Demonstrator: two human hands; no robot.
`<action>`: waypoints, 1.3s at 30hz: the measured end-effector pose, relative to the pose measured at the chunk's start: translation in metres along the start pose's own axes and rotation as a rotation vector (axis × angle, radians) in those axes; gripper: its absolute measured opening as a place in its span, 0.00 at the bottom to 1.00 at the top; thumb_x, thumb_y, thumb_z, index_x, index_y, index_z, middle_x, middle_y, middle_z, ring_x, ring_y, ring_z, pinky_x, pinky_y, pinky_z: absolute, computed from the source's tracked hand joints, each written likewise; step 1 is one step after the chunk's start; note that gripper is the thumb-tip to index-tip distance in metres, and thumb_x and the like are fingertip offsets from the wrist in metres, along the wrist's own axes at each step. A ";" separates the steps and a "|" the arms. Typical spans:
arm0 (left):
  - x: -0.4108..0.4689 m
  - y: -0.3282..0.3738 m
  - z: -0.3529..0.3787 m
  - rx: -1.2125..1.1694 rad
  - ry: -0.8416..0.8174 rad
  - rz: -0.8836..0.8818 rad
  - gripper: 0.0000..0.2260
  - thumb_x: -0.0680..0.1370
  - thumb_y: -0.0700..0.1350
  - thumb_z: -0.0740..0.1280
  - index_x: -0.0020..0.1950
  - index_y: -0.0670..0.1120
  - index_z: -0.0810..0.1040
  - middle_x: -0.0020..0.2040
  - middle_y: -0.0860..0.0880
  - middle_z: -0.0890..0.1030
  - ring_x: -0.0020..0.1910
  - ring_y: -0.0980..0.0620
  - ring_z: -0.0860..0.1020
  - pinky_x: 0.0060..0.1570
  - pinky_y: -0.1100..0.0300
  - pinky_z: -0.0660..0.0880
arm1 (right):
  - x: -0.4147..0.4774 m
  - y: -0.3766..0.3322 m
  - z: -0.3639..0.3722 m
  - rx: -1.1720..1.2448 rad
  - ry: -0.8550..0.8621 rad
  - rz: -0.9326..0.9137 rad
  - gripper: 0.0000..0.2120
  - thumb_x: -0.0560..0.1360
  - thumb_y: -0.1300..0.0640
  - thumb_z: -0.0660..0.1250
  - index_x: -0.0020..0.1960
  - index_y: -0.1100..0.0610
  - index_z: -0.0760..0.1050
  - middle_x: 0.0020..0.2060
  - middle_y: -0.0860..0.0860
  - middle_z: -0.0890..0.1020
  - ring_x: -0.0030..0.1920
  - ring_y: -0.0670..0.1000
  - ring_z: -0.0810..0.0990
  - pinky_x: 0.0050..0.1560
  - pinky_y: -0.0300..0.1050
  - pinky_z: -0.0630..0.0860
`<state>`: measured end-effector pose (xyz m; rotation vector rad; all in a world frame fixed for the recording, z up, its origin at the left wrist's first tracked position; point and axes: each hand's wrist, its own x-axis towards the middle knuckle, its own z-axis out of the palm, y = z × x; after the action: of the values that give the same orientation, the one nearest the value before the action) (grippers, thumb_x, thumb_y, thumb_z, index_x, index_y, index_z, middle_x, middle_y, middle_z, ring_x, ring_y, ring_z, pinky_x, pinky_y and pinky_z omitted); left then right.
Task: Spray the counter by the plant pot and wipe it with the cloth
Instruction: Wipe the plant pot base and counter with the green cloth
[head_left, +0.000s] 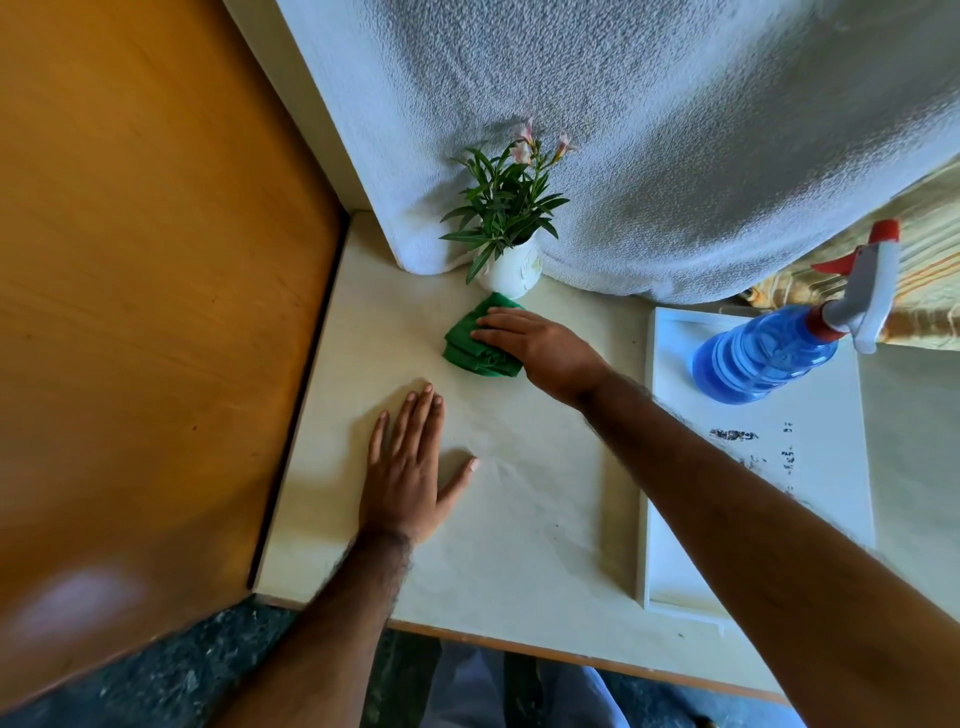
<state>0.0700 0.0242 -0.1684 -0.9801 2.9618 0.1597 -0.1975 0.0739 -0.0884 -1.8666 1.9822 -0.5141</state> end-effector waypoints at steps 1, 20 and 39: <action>0.000 0.000 0.000 0.002 -0.001 0.000 0.41 0.81 0.71 0.52 0.86 0.45 0.53 0.87 0.45 0.55 0.85 0.45 0.56 0.83 0.41 0.58 | -0.002 0.000 0.000 0.010 -0.002 0.021 0.36 0.65 0.82 0.57 0.70 0.64 0.74 0.70 0.61 0.75 0.72 0.63 0.71 0.75 0.53 0.65; 0.000 0.000 0.001 -0.024 0.019 0.005 0.41 0.81 0.70 0.52 0.86 0.45 0.55 0.87 0.45 0.56 0.85 0.46 0.56 0.82 0.40 0.60 | -0.023 0.005 0.001 -0.125 0.207 0.022 0.28 0.70 0.80 0.64 0.66 0.62 0.78 0.65 0.59 0.81 0.69 0.62 0.76 0.68 0.56 0.75; 0.001 -0.002 0.006 -0.014 0.015 0.000 0.41 0.81 0.71 0.50 0.86 0.46 0.52 0.87 0.46 0.54 0.86 0.46 0.55 0.83 0.42 0.58 | 0.001 -0.007 -0.001 -0.111 0.024 0.054 0.33 0.67 0.78 0.62 0.71 0.61 0.74 0.68 0.59 0.77 0.68 0.62 0.75 0.66 0.56 0.76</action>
<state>0.0700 0.0227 -0.1742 -0.9868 2.9786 0.1734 -0.1925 0.0724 -0.0837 -1.8733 2.1109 -0.4208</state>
